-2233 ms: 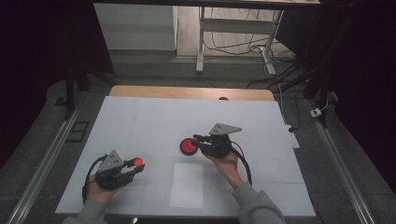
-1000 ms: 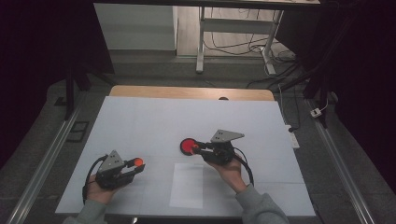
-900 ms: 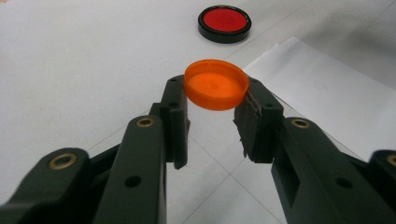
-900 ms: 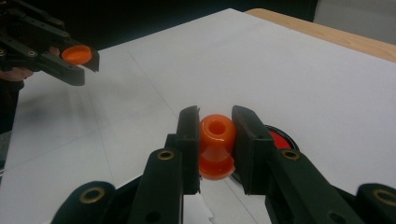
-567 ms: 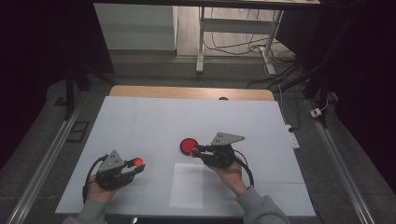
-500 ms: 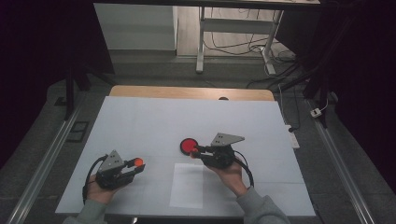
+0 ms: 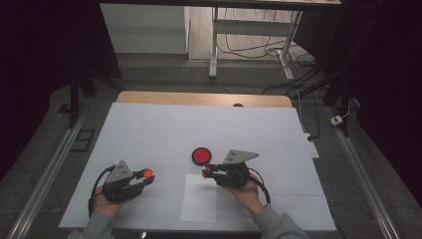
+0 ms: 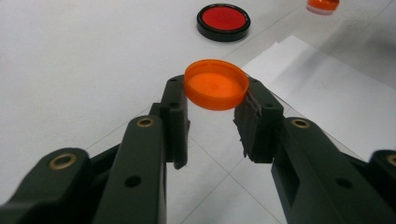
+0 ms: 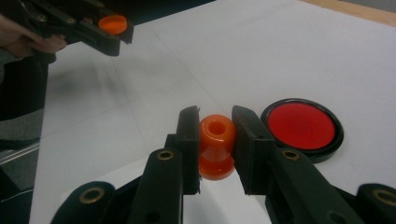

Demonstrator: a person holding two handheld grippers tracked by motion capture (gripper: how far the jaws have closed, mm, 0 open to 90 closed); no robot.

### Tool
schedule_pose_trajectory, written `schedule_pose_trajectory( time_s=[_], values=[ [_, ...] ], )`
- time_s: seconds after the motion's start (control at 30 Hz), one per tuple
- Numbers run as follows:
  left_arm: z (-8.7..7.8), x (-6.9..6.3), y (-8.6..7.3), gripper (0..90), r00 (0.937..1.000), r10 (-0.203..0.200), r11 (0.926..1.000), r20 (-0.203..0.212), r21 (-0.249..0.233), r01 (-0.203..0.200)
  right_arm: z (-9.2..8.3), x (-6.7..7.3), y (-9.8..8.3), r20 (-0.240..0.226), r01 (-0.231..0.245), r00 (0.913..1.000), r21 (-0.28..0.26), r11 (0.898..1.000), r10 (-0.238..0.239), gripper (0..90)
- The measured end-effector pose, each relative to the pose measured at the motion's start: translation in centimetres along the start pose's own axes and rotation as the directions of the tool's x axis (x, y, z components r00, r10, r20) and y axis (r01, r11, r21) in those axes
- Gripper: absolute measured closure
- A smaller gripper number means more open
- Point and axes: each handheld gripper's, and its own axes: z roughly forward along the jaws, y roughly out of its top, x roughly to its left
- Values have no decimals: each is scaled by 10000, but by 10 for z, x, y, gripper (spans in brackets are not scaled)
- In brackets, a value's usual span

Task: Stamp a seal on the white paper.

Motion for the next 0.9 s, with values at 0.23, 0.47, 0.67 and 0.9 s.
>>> schedule_pose_trajectory(
  time_s=[0.23, 0.47, 0.67, 0.9],
  values=[
    [1, 0, 0, 656, 10000, -8, 10000, 3, 20, 8, 3, 10, -9, -297, 101, 9995, 351, 9993, -90, 725],
    [1, 0, 0, 656, 10000, 2, 10000, 50, 56, -2, 10, 20, -17, -572, 419, 9977, 799, 9959, -374, 724],
    [1, 0, 0, 656, 10000, 17, 10000, 58, 68, -17, 12, 23, -18, -622, 472, 9972, 832, 9954, -421, 724],
    [1, 0, 0, 656, 10000, 0, 10000, 66, 66, -1, 15, 24, -20, -680, 478, 9968, 953, 9943, -414, 724]
  ],
)
